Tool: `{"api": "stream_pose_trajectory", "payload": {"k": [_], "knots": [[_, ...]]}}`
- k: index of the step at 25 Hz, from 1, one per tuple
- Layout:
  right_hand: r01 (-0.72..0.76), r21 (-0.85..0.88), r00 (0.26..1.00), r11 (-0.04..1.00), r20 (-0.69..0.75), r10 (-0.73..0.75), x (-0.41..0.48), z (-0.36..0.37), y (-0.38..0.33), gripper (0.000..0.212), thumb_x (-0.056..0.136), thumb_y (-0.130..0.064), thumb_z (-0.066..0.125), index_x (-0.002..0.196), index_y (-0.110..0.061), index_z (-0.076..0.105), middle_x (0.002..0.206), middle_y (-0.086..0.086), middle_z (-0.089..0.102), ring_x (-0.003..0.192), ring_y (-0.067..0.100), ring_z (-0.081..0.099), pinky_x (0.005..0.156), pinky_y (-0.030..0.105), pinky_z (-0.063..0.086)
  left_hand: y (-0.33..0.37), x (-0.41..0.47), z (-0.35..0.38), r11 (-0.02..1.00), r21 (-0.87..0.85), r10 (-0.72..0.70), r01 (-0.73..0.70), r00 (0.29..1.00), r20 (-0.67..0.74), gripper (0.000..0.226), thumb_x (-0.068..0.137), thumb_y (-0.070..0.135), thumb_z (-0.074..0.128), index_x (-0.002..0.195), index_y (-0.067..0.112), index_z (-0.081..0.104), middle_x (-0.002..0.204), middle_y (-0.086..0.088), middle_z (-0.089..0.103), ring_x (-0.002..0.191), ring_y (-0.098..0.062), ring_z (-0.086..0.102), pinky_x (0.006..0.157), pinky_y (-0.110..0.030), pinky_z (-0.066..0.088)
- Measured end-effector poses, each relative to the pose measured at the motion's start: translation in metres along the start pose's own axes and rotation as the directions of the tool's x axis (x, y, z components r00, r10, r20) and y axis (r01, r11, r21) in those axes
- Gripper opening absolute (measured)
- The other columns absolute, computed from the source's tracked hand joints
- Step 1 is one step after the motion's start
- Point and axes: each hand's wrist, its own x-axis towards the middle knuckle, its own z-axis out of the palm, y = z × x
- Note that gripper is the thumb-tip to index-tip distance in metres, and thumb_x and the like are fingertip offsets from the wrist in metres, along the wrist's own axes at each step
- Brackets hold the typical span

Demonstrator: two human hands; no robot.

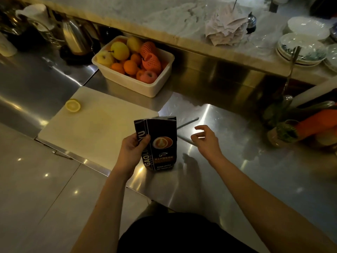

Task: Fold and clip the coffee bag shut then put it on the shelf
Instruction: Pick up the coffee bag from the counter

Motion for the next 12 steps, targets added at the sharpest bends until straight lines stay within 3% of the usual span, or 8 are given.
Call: {"api": "stream_pose_trajectory", "payload": {"k": [2,4,8,12], "knots": [[0.007,-0.136,1.0,0.991,0.019,-0.005,0.02,0.019,-0.003,0.04,0.091,-0.018,0.063,0.129,-0.017,0.051,0.122,0.013,0.064,0.101,0.025,0.064,0.079,0.027,0.054,0.0,0.009,-0.009,1.0,-0.027,-0.002,0.002,1.0,0.011,0.021,0.097,0.002,0.051,0.103,0.01,0.069,0.087,0.007,0.079,0.083,-0.008,0.074,0.07,-0.019,0.056],[0.024,-0.29,0.999,0.957,0.043,-0.012,0.041,0.037,-0.005,0.047,0.089,-0.022,0.067,0.132,-0.019,0.05,0.125,0.013,0.063,0.111,0.028,0.063,0.094,0.038,0.051,-0.001,0.017,-0.017,0.999,-0.05,-0.013,0.014,1.0,0.017,0.023,0.097,-0.001,0.049,0.102,0.01,0.068,0.085,0.009,0.079,0.08,-0.006,0.074,0.069,-0.018,0.056],[0.104,-0.562,0.99,0.82,0.138,-0.032,0.071,0.057,-0.005,0.055,0.087,-0.03,0.068,0.137,-0.023,0.044,0.13,0.014,0.06,0.117,0.03,0.06,0.096,0.042,0.049,-0.001,0.033,-0.028,0.997,-0.059,-0.037,0.04,0.998,0.054,0.02,0.097,0.0,0.05,0.104,0.008,0.068,0.083,0.008,0.079,0.079,-0.008,0.074,0.068,-0.02,0.057],[0.194,-0.709,0.972,0.677,0.234,-0.033,0.085,0.068,0.001,0.045,0.09,-0.027,0.059,0.133,-0.022,0.046,0.126,0.014,0.06,0.113,0.031,0.059,0.089,0.044,0.05,0.0,0.042,-0.035,0.996,-0.054,-0.061,0.066,0.994,0.094,0.019,0.096,0.004,0.052,0.103,0.011,0.069,0.085,0.008,0.079,0.08,-0.008,0.074,0.068,-0.02,0.057]]}}
